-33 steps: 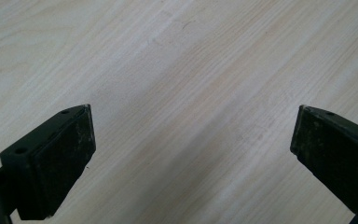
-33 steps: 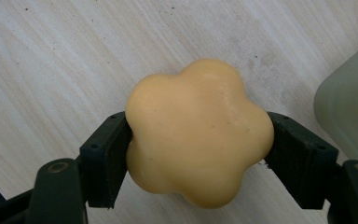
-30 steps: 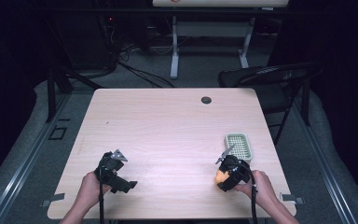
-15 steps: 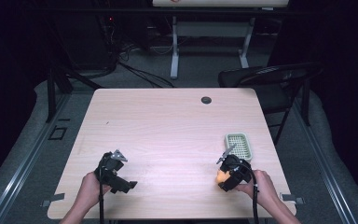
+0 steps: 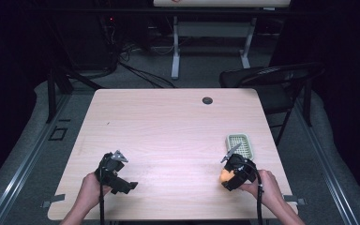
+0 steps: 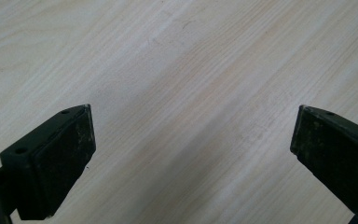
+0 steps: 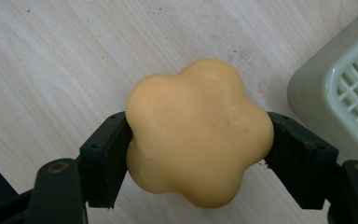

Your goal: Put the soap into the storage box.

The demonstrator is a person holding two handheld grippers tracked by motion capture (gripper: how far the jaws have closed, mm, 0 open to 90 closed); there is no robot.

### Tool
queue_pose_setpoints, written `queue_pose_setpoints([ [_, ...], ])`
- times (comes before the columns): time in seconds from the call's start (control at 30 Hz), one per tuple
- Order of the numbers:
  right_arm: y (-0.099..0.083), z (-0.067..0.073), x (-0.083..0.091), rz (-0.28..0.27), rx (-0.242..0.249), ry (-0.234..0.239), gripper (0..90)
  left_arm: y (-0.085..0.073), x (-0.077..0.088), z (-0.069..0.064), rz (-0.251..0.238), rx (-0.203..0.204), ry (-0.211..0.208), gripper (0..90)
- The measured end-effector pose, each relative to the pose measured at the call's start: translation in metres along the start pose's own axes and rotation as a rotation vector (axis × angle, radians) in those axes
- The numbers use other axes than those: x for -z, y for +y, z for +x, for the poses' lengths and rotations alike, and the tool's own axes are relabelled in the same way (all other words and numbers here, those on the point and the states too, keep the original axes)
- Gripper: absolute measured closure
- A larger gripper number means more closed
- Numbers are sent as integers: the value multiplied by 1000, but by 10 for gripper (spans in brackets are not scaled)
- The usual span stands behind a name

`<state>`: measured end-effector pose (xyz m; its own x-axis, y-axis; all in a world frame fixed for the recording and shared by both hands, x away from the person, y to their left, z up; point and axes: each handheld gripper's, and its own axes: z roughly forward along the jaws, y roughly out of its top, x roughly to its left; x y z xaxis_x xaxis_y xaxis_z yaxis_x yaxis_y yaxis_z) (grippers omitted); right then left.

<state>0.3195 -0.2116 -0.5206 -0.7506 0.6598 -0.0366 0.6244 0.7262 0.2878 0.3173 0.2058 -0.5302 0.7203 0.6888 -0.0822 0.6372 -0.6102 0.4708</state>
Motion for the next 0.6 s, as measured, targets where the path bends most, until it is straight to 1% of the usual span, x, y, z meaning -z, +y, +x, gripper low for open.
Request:
queue_pose_setpoints([
  [0.03, -1, 0, 1, -8, -7, 4, 267, 0, 0, 0, 1, 0, 1, 1],
  [0.13, -1, -2, 4, -2, -6, -5, 267, 0, 0, 0, -1, 0, 2, 1],
  [0.17, -1, -2, 4, -2, -6, -5, 267, 0, 0, 0, -4, 3, 8, 1],
  [0.2, -2, -3, 4, -10, -9, 1, 267, 0, 0, 0, -4, 1, 9, 1],
  [0.23, -2, -3, 5, -6, -8, -14, 267, 0, 0, 0, -6, 3, 10, 1],
  [0.27, -3, -4, 5, -15, -19, -3, 267, 0, 0, 0, -7, 4, 11, 1],
  [0.33, -4, -5, 6, -23, -24, -9, 267, 0, 1, 0, -14, 15, 1, 3],
  [0.37, -4, -6, 8, -14, -18, -12, 267, 0, 1, 0, -16, 21, 0, 12],
  [0.47, -4, -7, 9, -12, -19, -17, 267, 0, 1, 1, -30, 45, 5, 16],
  [0.5, -5, -6, 8, -30, -32, -11, 267, 0, 2, 1, -25, 49, 11, 21],
  [0.53, -5, -7, 10, -20, -26, -15, 267, 0, 1, 1, -20, 51, 16, 38],
  [0.6, -5, -9, 12, -21, -26, -21, 267, 1, 0, 1, -8, 56, 26, 48],
])
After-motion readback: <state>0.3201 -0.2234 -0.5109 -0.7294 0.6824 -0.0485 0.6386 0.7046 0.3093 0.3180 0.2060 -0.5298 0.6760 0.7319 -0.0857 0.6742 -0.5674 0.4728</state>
